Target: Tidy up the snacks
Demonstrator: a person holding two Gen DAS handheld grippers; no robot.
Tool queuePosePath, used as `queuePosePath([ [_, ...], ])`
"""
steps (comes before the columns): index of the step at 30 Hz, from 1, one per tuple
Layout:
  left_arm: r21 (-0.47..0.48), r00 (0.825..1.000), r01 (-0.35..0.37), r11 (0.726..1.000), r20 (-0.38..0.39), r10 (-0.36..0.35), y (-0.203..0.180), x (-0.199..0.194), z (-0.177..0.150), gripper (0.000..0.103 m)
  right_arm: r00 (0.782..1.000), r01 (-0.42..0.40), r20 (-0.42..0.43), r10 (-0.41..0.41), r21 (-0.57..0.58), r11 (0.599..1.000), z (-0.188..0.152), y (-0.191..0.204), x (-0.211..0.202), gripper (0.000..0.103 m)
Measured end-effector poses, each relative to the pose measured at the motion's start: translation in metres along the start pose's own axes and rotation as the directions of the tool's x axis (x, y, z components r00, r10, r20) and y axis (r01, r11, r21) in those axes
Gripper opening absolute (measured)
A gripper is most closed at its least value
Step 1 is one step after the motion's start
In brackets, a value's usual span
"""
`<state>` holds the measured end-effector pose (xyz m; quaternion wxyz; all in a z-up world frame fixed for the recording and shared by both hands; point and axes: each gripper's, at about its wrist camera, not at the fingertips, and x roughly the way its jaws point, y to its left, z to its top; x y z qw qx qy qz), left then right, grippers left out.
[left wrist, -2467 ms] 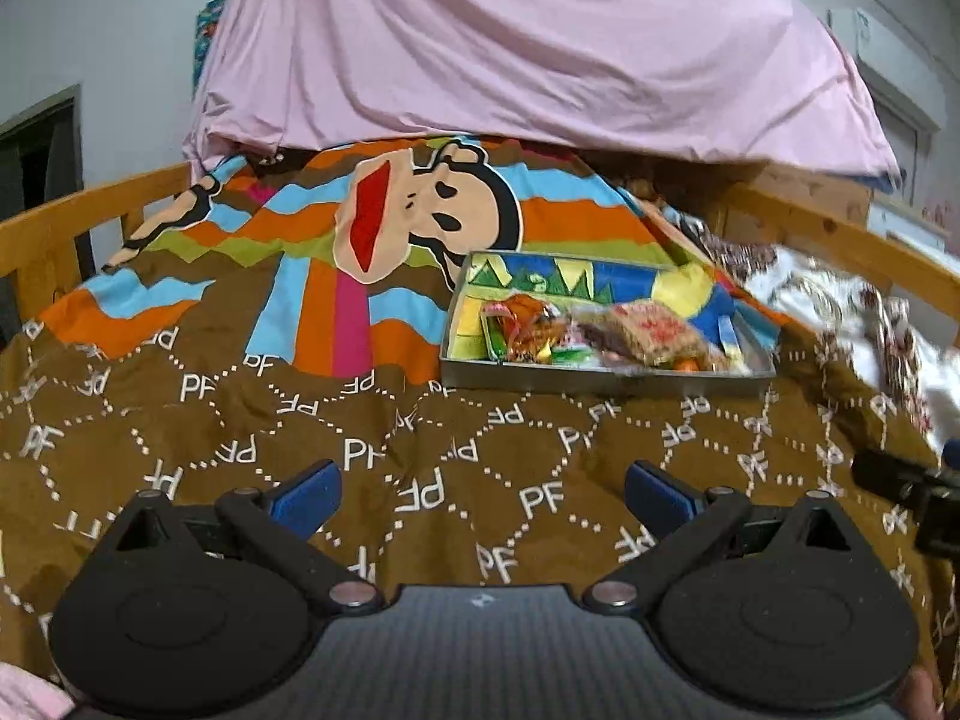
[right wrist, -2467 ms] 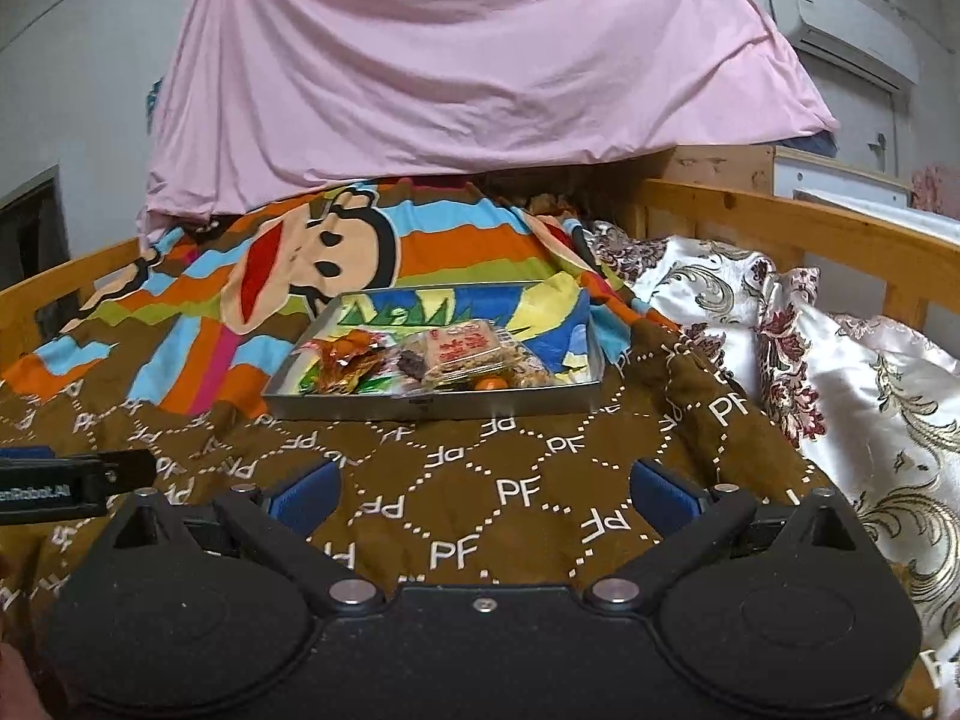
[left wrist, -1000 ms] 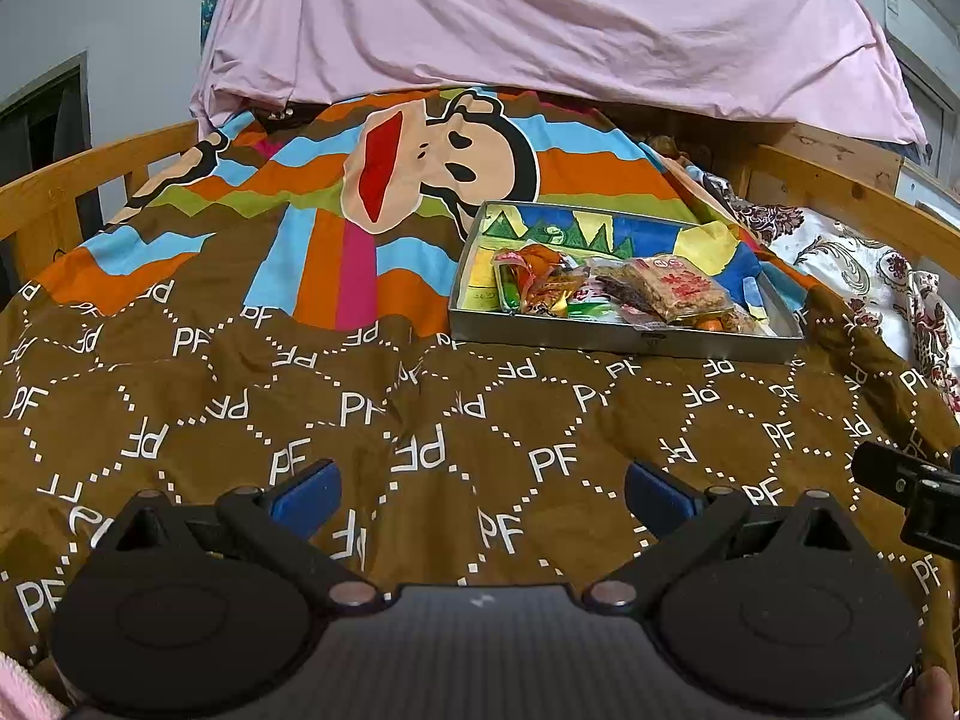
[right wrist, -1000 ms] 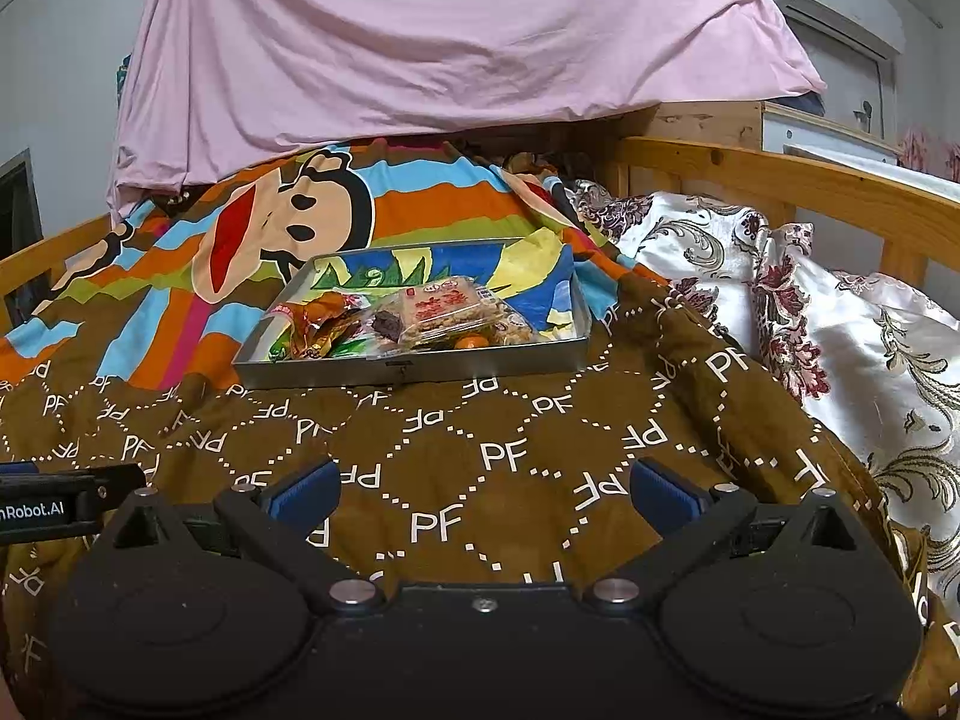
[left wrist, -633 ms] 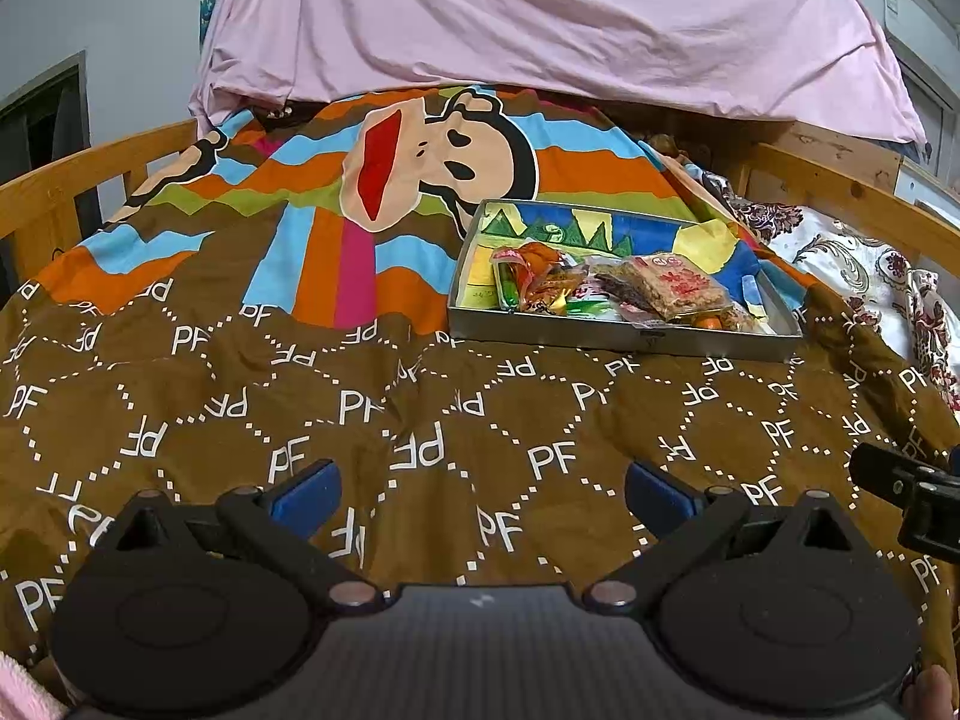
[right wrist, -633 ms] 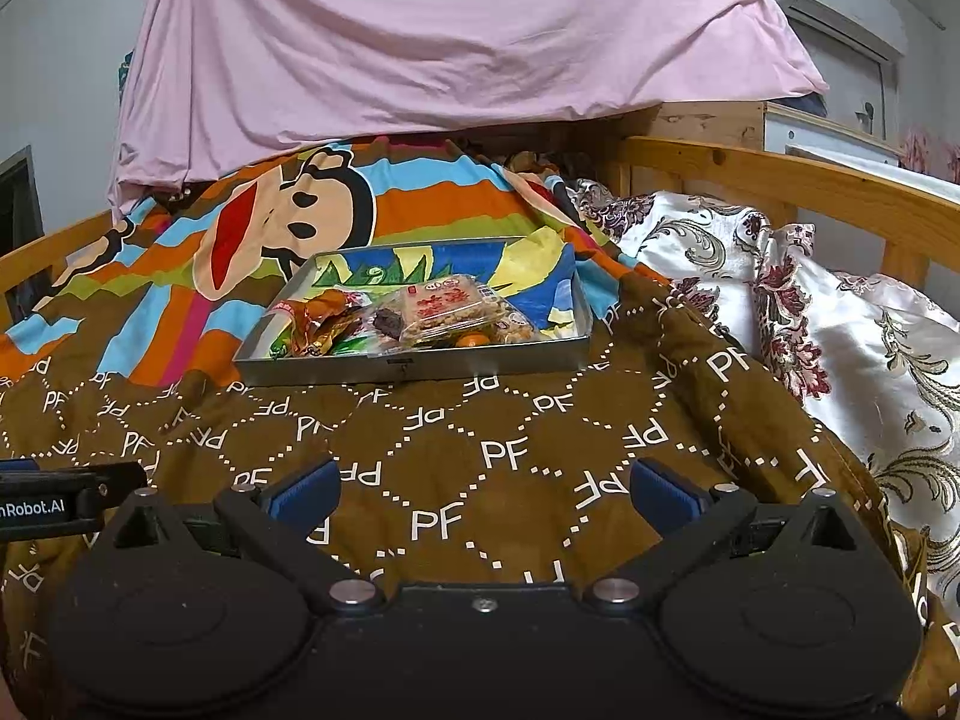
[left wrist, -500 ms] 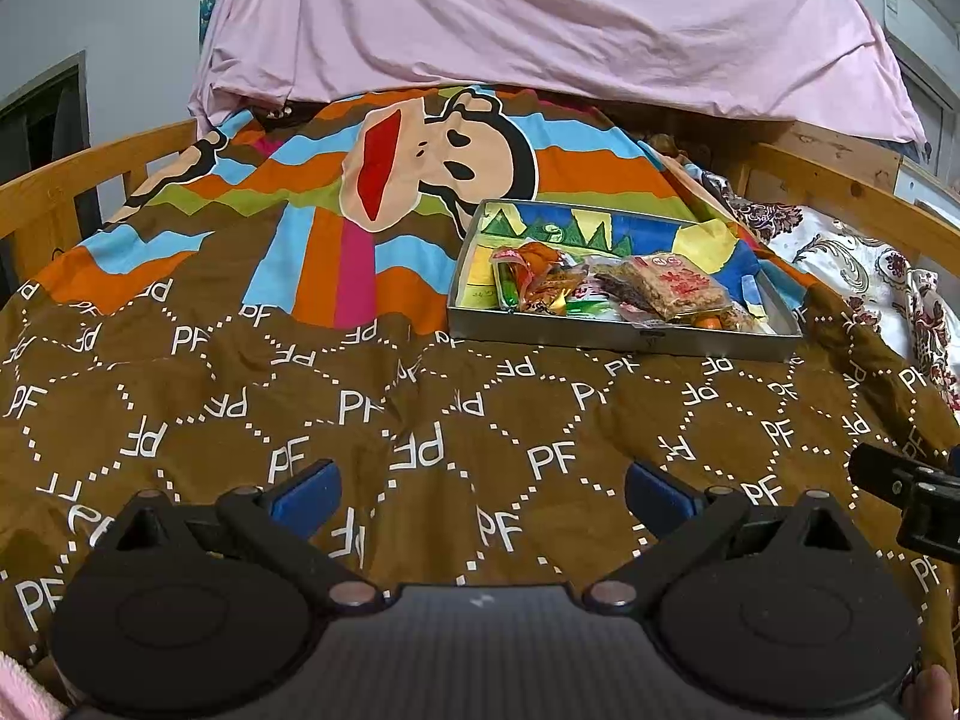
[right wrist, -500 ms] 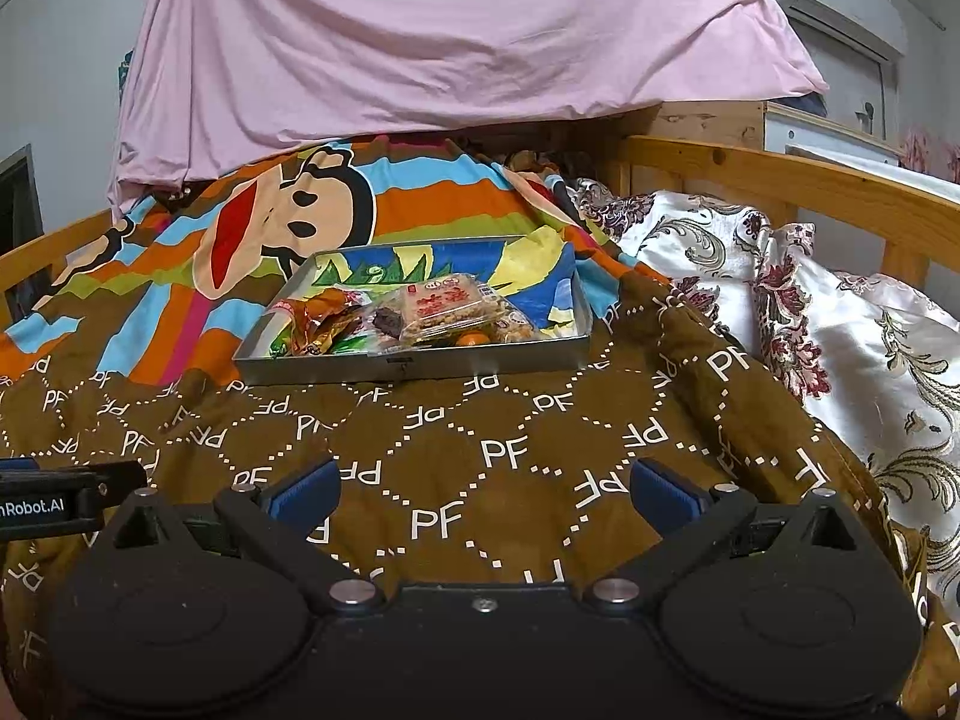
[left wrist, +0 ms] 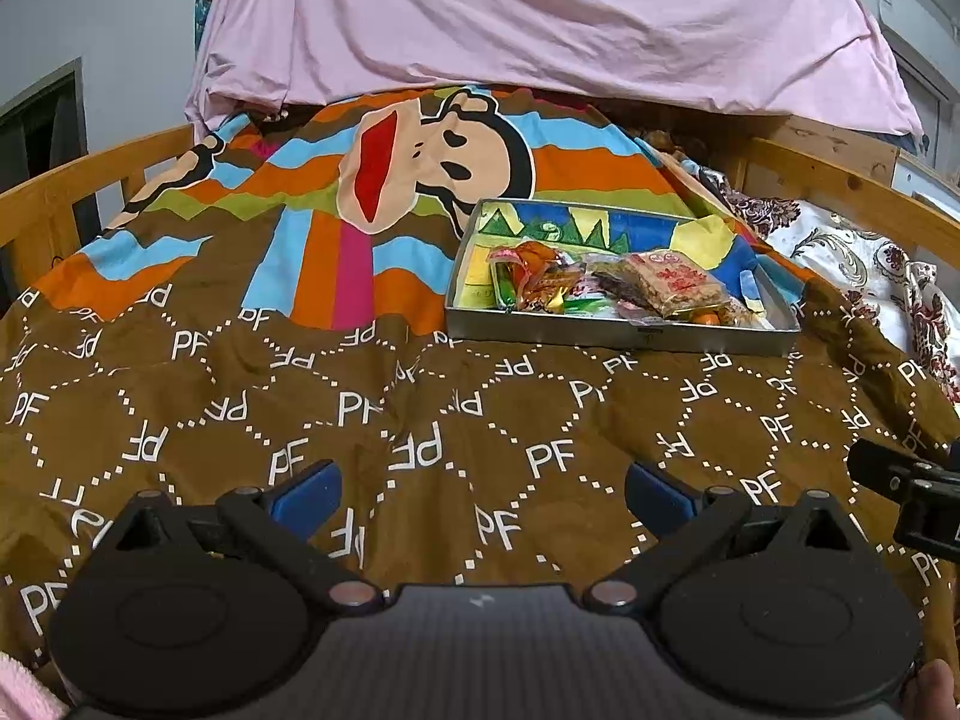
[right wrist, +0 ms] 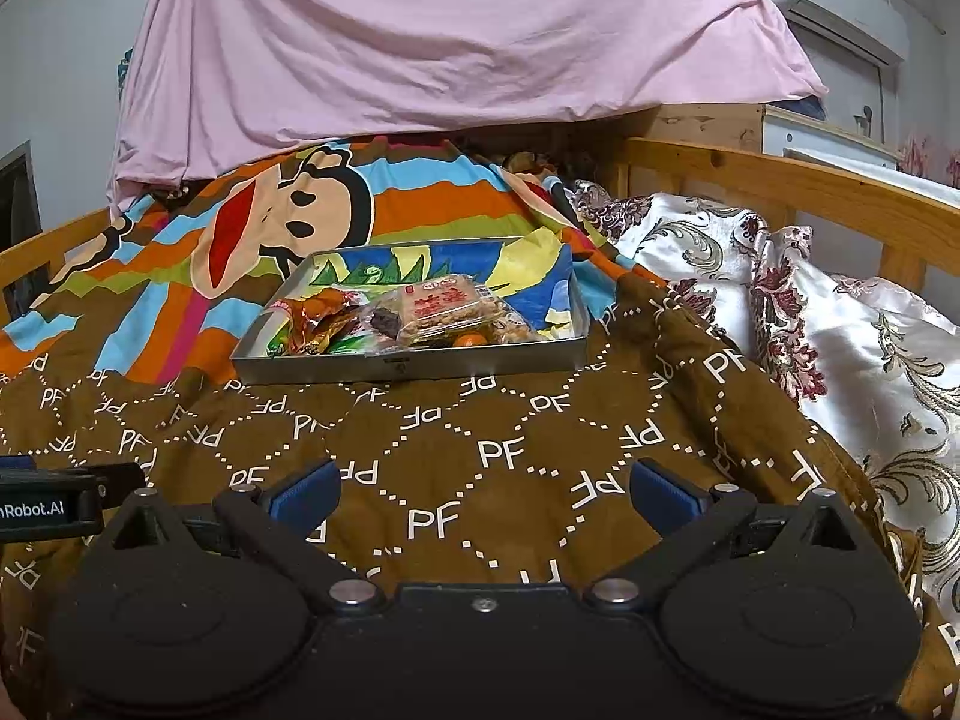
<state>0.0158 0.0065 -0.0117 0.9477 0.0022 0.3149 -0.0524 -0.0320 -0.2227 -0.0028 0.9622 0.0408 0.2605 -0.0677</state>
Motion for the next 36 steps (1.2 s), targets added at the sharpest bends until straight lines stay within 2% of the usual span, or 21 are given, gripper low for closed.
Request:
queuePosePath([
  [14, -0.048, 1.0, 0.011, 0.999, -0.022, -0.012, 0.0091, -0.0013, 0.0014, 0.102, 1.0, 0.0, -0.001, 0.0, -0.003, 1.0, 0.0003, 0.0007, 0.0002, 0.102],
  [36, -0.031, 1.0, 0.0, 1.0, -0.027, -0.001, 0.0069, 0.0005, 0.0003, 0.102, 1.0, 0.001, -0.003, -0.001, -0.007, 1.0, -0.0001, 0.0005, -0.0002, 0.102],
])
